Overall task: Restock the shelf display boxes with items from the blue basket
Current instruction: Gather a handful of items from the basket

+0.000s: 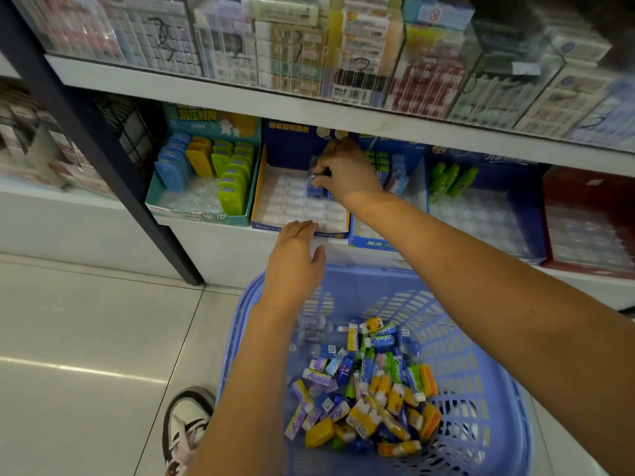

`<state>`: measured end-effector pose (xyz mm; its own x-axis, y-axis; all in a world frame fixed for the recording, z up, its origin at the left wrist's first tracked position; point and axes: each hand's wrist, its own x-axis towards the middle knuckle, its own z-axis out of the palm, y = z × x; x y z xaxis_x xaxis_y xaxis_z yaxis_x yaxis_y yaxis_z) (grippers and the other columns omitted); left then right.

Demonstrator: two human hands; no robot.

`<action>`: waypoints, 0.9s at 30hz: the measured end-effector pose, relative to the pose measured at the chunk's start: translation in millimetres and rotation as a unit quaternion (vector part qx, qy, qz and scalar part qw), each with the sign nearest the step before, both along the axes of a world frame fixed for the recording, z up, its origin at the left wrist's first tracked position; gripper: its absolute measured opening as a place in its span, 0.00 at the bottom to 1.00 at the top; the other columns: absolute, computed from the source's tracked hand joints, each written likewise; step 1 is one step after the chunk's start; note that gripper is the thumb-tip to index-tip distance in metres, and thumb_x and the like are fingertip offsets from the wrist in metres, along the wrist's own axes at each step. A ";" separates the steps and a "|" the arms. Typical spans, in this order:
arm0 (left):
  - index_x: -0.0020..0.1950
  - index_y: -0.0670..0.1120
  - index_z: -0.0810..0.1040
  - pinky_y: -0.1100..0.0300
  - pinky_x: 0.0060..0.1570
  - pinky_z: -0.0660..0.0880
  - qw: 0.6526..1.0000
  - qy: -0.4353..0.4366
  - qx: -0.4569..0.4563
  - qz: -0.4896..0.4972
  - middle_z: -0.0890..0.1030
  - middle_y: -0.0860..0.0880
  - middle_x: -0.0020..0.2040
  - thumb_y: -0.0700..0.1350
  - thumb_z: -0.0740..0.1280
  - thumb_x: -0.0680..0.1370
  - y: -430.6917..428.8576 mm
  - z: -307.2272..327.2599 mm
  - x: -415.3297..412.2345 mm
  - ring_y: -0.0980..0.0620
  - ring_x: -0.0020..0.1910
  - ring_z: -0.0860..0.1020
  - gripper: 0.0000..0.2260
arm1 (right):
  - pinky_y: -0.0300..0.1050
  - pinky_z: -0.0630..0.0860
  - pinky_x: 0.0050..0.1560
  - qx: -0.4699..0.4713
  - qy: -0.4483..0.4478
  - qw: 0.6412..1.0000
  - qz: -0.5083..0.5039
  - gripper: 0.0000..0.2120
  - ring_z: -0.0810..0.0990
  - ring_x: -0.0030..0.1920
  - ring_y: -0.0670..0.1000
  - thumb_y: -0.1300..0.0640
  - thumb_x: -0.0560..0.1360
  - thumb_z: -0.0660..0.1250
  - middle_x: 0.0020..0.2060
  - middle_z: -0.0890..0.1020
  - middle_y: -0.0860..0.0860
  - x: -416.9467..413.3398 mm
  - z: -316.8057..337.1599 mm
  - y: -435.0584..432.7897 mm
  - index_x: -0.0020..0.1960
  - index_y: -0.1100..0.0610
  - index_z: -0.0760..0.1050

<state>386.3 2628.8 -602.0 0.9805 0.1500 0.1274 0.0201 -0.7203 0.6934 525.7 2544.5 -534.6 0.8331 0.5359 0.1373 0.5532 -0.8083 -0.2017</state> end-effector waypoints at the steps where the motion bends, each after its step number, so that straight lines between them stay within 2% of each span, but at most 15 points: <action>1: 0.71 0.42 0.69 0.61 0.68 0.61 1.000 -0.010 -0.014 0.006 0.70 0.46 0.70 0.43 0.62 0.80 -1.1 2.1 -2.8 0.49 0.71 0.65 0.19 | 0.45 0.66 0.61 -0.010 -0.001 1.000 0.004 0.13 0.67 0.64 0.58 0.56 0.76 0.66 0.60 0.75 0.58 -1.7 2.6 0.0 0.57 0.61 0.80; 3: 0.66 0.43 0.75 0.61 0.61 0.68 0.994 -0.080 -0.062 0.046 0.76 0.47 0.64 0.43 0.61 0.81 -5.9 4.4 -11.2 0.51 0.64 0.72 0.14 | 0.44 0.66 0.60 0.013 -0.001 1.000 0.014 0.14 0.68 0.63 0.57 0.56 0.77 0.65 0.60 0.74 0.58 -12.5 5.0 -8.0 0.60 0.59 0.79; 5: 0.56 0.43 0.79 0.61 0.47 0.72 0.984 -0.130 -0.095 0.080 0.80 0.47 0.52 0.44 0.61 0.81 -13.6 -2.1 -19.7 0.53 0.49 0.76 0.10 | 0.41 0.68 0.52 0.093 -0.005 0.996 0.005 0.12 0.72 0.54 0.51 0.55 0.76 0.66 0.54 0.76 0.56 -39.6 -2.4 -30.5 0.56 0.59 0.79; 6: 0.52 0.43 0.79 0.60 0.40 0.71 0.985 -0.111 -0.102 0.081 0.80 0.47 0.45 0.44 0.61 0.81 -18.4 -10.4 -23.2 0.53 0.42 0.76 0.09 | 0.39 0.67 0.46 0.133 0.004 0.991 -0.006 0.10 0.73 0.48 0.48 0.54 0.76 0.67 0.49 0.77 0.54 -57.5 -10.7 -45.4 0.52 0.59 0.80; 8: 0.45 0.41 0.77 0.56 0.33 0.66 0.995 0.016 -0.088 0.039 0.77 0.43 0.37 0.43 0.60 0.81 -31.7 -38.3 -28.3 0.50 0.32 0.72 0.10 | 0.37 0.65 0.41 0.148 0.075 0.985 -0.043 0.08 0.73 0.40 0.47 0.52 0.75 0.68 0.41 0.79 0.52 -91.7 -38.2 -77.7 0.45 0.57 0.79; 10: 0.44 0.38 0.76 0.54 0.35 0.65 0.983 0.175 -0.026 -0.046 0.78 0.38 0.38 0.41 0.59 0.80 -49.0 -75.6 -36.8 0.45 0.33 0.71 0.10 | 0.39 0.69 0.43 0.064 0.212 0.971 -0.093 0.08 0.77 0.42 0.49 0.52 0.74 0.69 0.44 0.82 0.54 -119.4 -77.8 -107.5 0.48 0.57 0.79; 12: 0.49 0.38 0.77 0.55 0.39 0.66 0.939 0.301 0.024 -0.164 0.77 0.41 0.40 0.38 0.56 0.80 -67.7 -112.0 -54.5 0.48 0.35 0.71 0.10 | 0.45 0.74 0.51 -0.068 0.333 0.932 -0.125 0.13 0.79 0.52 0.54 0.53 0.74 0.70 0.53 0.81 0.56 -141.1 -119.8 -133.7 0.56 0.58 0.77; 13: 0.55 0.38 0.77 0.55 0.40 0.65 0.910 0.353 0.041 -0.214 0.75 0.43 0.42 0.38 0.55 0.81 -76.3 -127.8 -65.4 0.50 0.35 0.71 0.12 | 0.47 0.75 0.53 -0.115 0.377 0.910 -0.129 0.16 0.78 0.54 0.56 0.54 0.73 0.70 0.56 0.79 0.57 -150.5 -138.8 -144.9 0.59 0.58 0.75; 15: 0.65 0.41 0.74 0.54 0.44 0.69 0.858 0.438 0.042 -0.265 0.76 0.42 0.53 0.37 0.55 0.80 -88.6 -152.3 -86.1 0.46 0.47 0.76 0.15 | 0.51 0.75 0.57 -0.157 0.442 0.875 -0.122 0.24 0.76 0.59 0.58 0.56 0.72 0.72 0.62 0.75 0.58 -167.4 -170.8 -162.5 0.65 0.56 0.70; 17: 0.69 0.44 0.71 0.51 0.54 0.73 0.822 0.481 0.045 -0.301 0.73 0.41 0.66 0.39 0.60 0.79 -96.3 -168.2 -100.5 0.41 0.61 0.74 0.18 | 0.53 0.74 0.58 -0.173 0.484 0.850 -0.115 0.30 0.73 0.62 0.58 0.57 0.69 0.75 0.66 0.70 0.56 -181.8 -193.0 -174.6 0.68 0.53 0.66; 18: 0.71 0.45 0.69 0.50 0.58 0.73 0.810 0.491 0.053 -0.316 0.72 0.41 0.68 0.41 0.63 0.78 -98.4 -170.9 -103.9 0.41 0.64 0.72 0.21 | 0.52 0.75 0.56 -0.172 0.487 0.849 -0.113 0.31 0.73 0.60 0.59 0.57 0.69 0.75 0.66 0.69 0.56 -187.1 -200.4 -178.6 0.68 0.51 0.65; 22: 0.75 0.47 0.64 0.51 0.61 0.70 0.804 0.492 0.051 -0.332 0.69 0.42 0.71 0.45 0.67 0.76 -99.8 -177.1 -104.3 0.42 0.67 0.70 0.28 | 0.47 0.74 0.43 -0.135 0.433 0.886 -0.096 0.27 0.76 0.46 0.55 0.56 0.68 0.76 0.56 0.73 0.56 -200.6 -220.2 -185.7 0.61 0.50 0.65; 24: 0.74 0.47 0.65 0.52 0.62 0.70 0.810 0.490 0.039 -0.321 0.69 0.43 0.71 0.45 0.67 0.76 -100.9 -175.3 -103.3 0.42 0.67 0.70 0.27 | 0.48 0.73 0.40 -0.131 0.416 0.895 -0.092 0.25 0.75 0.42 0.54 0.55 0.68 0.75 0.53 0.73 0.55 -204.2 -225.2 -185.9 0.59 0.49 0.65; 26: 0.64 0.45 0.76 0.53 0.57 0.72 0.842 0.463 0.011 -0.277 0.77 0.42 0.62 0.45 0.66 0.77 -105.9 -172.4 -101.2 0.43 0.62 0.75 0.16 | 0.46 0.72 0.43 -0.133 0.377 0.914 -0.072 0.22 0.75 0.45 0.54 0.55 0.70 0.73 0.53 0.73 0.55 -206.8 -232.1 -186.1 0.59 0.49 0.66; 27: 0.54 0.44 0.81 0.54 0.52 0.73 0.860 0.450 -0.004 -0.241 0.80 0.42 0.53 0.44 0.65 0.77 -109.2 -171.2 -99.7 0.43 0.56 0.78 0.09 | 0.46 0.72 0.48 -0.126 0.371 0.917 -0.073 0.21 0.75 0.49 0.54 0.55 0.70 0.72 0.53 0.73 0.55 -207.9 -233.5 -183.1 0.59 0.50 0.68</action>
<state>286.6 2519.6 -773.2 0.6296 -0.3036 -0.7151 0.2525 -0.7906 0.5579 317.8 2361.3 -768.0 0.7116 0.3486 -0.6100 0.2216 -0.9353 -0.2759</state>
